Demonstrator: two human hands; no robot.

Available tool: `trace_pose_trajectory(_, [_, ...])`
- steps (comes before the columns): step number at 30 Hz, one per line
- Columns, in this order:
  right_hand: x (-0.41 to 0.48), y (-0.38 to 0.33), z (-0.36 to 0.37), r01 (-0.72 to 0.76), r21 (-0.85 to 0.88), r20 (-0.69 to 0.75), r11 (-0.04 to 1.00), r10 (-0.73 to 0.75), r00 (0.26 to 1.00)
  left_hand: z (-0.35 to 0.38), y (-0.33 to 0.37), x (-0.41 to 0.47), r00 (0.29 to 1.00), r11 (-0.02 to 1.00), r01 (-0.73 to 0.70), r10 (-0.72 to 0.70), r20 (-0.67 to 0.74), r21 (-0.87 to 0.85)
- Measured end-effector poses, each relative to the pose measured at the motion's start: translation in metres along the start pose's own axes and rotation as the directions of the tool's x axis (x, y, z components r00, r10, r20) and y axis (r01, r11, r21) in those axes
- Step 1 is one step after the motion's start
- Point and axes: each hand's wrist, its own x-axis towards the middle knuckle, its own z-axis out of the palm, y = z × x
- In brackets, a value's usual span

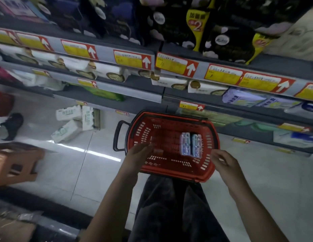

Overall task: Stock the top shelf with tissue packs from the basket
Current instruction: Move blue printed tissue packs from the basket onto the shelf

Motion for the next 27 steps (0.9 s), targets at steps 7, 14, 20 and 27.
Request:
trace_pose_trajectory(7, [0.04, 0.031, 0.009, -0.14, 0.136, -0.066, 0.981, 0.15, 0.986, 0.003, -0.015, 0.032, 0.998, 0.998, 0.066, -0.066, 0.013, -0.003])
trace_pose_trajectory(14, [0.078, 0.066, 0.031, -0.188, 0.194, -0.073, 0.963, 0.205, 0.976, -0.003, -0.036, 0.077, 0.99, 0.99, 0.134, -0.132, 0.041, -0.033])
trace_pose_trajectory(20, [0.106, 0.1, 0.048, -0.21, 0.169, -0.121, 0.963, 0.232, 0.965, -0.004, -0.06, 0.11, 0.986, 0.986, 0.164, -0.164, 0.015, -0.013])
trace_pose_trajectory(27, [0.129, 0.141, 0.075, -0.256, -0.041, -0.184, 0.966, 0.245, 0.952, -0.009, -0.092, 0.141, 0.988, 0.987, 0.156, -0.156, -0.008, 0.028])
